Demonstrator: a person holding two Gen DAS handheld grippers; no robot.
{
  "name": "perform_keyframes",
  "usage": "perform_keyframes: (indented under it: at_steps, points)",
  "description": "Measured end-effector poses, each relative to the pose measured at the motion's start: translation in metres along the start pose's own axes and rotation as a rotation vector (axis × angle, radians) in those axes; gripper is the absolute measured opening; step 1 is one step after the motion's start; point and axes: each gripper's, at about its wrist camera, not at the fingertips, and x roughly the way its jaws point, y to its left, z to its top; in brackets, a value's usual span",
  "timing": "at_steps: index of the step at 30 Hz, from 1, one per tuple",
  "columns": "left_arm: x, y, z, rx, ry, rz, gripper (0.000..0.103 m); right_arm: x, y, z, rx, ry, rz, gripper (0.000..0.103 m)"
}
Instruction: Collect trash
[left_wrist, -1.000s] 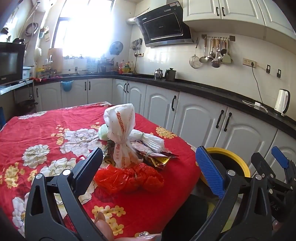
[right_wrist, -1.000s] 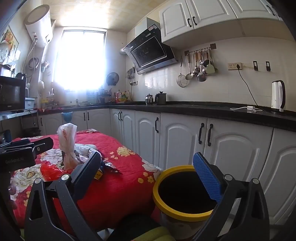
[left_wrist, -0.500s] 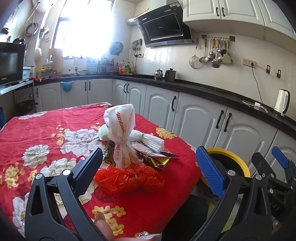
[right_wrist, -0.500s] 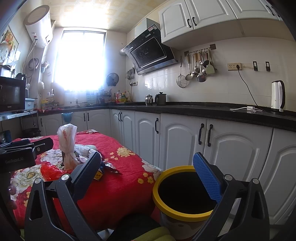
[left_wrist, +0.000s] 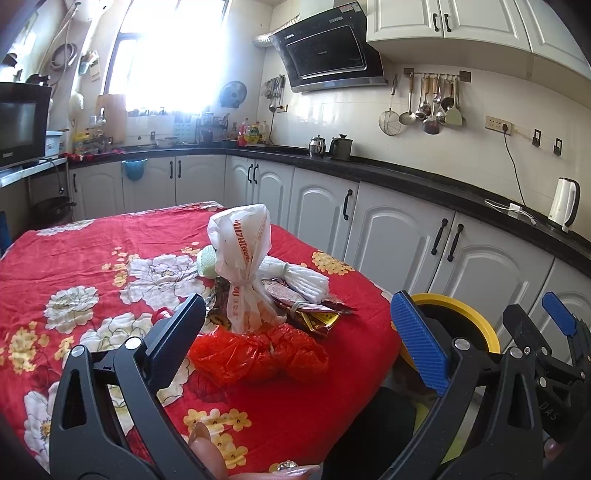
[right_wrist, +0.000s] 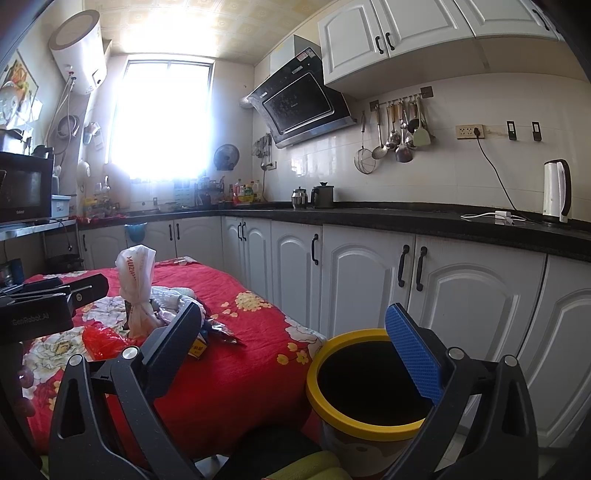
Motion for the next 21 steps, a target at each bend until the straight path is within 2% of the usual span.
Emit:
perform_keyframes:
  at_steps: [10,21]
  points:
    - [0.005,0.007,0.002,-0.019,0.017,0.013,0.092,0.004,0.008,-0.004,-0.011,0.016,0.037,0.097]
    - [0.009,0.032,0.010,-0.073,0.018,0.079,0.092,0.024,0.031,0.001,-0.057,0.100,0.219,0.097]
